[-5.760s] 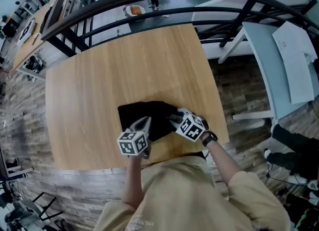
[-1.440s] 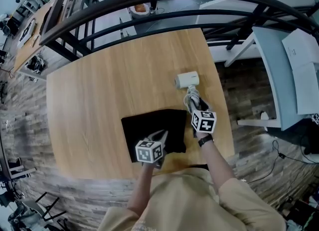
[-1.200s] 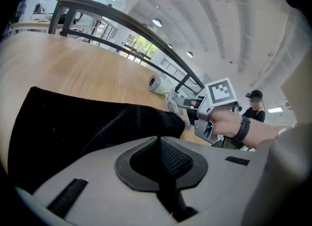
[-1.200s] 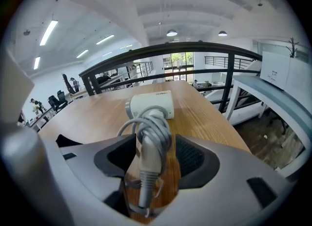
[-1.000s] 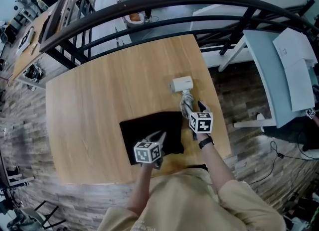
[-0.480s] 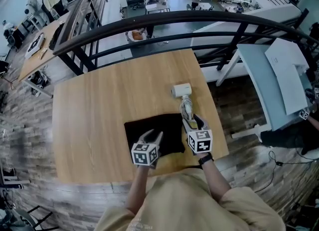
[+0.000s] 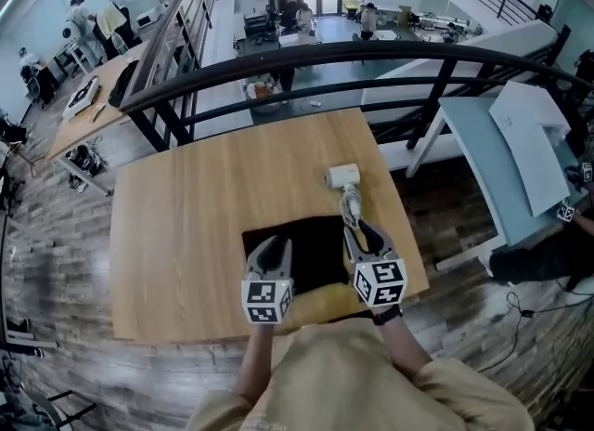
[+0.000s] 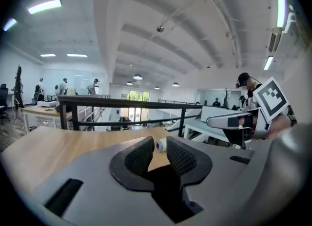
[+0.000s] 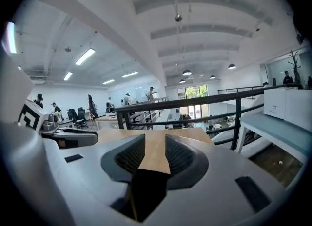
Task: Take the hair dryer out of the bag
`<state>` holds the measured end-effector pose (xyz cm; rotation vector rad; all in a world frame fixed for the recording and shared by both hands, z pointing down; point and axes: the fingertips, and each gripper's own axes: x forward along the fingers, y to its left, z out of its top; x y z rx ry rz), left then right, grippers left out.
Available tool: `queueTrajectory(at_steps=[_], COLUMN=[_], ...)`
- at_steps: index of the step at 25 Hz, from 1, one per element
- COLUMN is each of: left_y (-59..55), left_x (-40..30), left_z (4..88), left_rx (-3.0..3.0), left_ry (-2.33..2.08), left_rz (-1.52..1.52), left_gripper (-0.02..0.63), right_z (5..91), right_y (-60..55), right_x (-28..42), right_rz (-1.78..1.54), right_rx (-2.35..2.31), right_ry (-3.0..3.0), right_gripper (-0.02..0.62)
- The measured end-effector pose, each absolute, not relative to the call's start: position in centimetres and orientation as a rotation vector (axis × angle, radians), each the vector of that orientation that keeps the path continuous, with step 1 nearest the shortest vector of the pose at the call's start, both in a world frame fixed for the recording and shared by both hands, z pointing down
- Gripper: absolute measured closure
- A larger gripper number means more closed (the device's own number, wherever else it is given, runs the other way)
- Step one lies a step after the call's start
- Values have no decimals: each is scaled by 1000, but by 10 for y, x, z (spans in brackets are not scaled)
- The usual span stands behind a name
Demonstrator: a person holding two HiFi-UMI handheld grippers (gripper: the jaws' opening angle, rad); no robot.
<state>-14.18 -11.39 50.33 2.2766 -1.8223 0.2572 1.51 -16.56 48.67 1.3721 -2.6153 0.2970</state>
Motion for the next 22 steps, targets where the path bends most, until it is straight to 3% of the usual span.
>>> queueTrajectory(at_steps=[13,22], left_y=[-76,-64], left_x=[-143,-134], left_z=[427,431], left_rx=[2365,2387], left_ry=[-1974,-1963], left_rz=[96,112], left_gripper=[564,577], right_z=[426,433], right_y=[-122,-100], right_x=[10,8], right_rz=[122,65], right_rx=[1395,1369], right_ry=[-2716,-2675], right_gripper=[564,581])
